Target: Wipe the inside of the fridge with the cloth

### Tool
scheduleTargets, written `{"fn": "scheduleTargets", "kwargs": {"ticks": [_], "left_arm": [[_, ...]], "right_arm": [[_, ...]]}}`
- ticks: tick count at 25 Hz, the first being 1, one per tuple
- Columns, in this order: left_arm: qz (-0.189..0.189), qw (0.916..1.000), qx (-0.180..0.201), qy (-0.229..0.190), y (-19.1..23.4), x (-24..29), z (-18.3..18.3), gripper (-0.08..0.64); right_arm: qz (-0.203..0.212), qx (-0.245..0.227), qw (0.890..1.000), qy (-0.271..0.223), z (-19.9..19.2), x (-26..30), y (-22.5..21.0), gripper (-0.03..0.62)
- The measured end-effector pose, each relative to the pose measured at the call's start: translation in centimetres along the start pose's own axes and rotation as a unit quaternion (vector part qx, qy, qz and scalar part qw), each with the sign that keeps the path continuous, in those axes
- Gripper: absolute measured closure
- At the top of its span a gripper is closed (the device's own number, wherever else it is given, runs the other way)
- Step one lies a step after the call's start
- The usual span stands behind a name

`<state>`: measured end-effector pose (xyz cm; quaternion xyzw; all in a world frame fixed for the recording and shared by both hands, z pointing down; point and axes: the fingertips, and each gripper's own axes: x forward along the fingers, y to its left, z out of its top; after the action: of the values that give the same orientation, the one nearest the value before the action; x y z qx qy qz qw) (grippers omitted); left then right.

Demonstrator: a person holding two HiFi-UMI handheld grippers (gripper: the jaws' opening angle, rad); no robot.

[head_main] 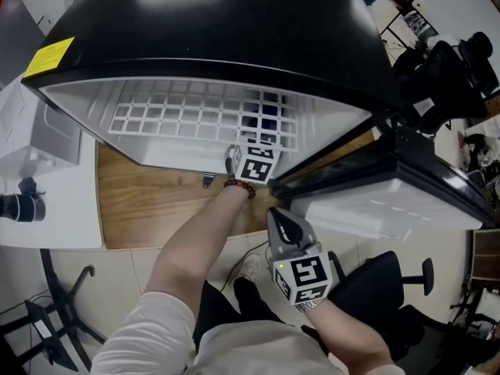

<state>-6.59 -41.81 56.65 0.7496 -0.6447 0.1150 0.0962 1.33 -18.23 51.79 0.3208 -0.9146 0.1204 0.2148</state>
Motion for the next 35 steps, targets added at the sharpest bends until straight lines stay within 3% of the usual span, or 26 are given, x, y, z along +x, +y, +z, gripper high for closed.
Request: {"fn": "scheduleTargets", "kwargs": {"ticks": [7,21,35], "left_arm": [[0.024,0.9997,-0.004,-0.002,0.8,1.1,0.0,0.518],[0.032,0.9993,-0.018,-0.008,1.5,0.1,0.0,0.517],[-0.028,0.9996,-0.002,-0.003,-0.9,-9.7,-0.9,0.506]], "right_arm": [[-0.005,0.003,1.000,-0.002,-0.3,-0.4,-0.6,0.591],[-0.005,0.002,1.000,-0.017,0.4,-1.0,-0.7,0.591],[0.004,-0.016,0.999,-0.028,1.7,-2.7,0.6,0.586]]}}
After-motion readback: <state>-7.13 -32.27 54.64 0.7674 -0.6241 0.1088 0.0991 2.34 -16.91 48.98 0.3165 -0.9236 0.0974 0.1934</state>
